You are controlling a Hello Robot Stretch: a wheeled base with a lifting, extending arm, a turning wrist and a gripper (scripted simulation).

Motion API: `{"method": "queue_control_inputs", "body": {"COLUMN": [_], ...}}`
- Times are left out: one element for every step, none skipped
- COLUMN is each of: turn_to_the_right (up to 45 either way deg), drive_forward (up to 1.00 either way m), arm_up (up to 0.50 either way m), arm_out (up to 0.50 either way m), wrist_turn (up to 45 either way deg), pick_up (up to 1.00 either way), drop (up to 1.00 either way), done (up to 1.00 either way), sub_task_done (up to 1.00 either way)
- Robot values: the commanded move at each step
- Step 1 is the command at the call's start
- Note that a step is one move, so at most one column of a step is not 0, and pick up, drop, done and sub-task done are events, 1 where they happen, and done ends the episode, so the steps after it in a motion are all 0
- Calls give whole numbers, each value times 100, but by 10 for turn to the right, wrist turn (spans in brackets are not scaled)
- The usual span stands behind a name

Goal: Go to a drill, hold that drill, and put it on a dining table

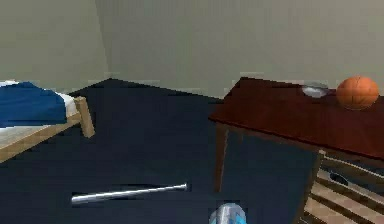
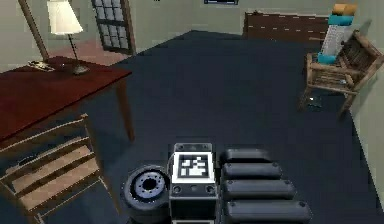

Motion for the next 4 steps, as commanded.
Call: {"method": "queue_control_inputs", "body": {"turn_to_the_right": [0,450,450,450], "drive_forward": [60,0,0,0], "arm_up": [0,0,0,0], "arm_out": [0,0,0,0], "wrist_turn": [0,0,0,0], "pick_up": [0,0,0,0], "drop": [0,0,0,0], "done": [0,0,0,0], "sub_task_done": [0,0,0,0]}}
